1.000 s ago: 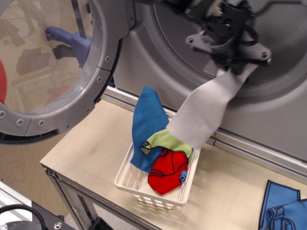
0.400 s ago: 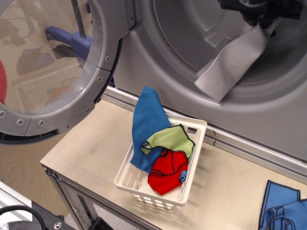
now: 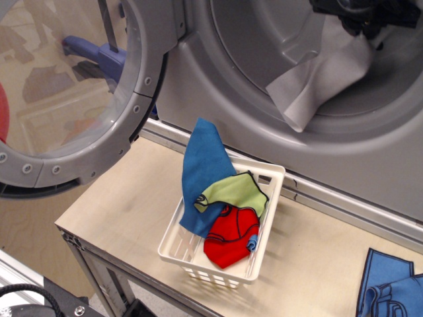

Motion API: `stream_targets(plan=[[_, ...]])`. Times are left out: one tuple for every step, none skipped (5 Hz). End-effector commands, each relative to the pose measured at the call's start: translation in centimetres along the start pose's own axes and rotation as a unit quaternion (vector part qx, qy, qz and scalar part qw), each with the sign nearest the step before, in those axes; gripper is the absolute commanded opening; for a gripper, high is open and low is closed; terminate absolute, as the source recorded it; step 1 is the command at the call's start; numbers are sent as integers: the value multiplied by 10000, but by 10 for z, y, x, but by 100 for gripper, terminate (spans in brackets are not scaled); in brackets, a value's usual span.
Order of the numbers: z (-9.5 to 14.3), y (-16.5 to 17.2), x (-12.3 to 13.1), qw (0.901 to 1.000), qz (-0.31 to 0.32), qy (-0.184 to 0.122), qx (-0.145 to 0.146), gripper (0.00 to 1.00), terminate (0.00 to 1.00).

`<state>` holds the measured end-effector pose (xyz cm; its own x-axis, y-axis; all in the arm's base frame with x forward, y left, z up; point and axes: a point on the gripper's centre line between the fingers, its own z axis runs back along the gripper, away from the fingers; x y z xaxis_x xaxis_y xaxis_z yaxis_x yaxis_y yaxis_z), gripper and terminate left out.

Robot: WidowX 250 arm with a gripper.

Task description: Put clothes in laundry machine

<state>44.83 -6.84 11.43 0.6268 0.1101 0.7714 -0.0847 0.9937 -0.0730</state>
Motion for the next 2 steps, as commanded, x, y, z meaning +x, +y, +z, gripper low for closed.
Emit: stream_targets(plan=[[36,12,31,9979,623,-16,-158,100,0],[54,19,15,9980,574,107,-233,100,0]])
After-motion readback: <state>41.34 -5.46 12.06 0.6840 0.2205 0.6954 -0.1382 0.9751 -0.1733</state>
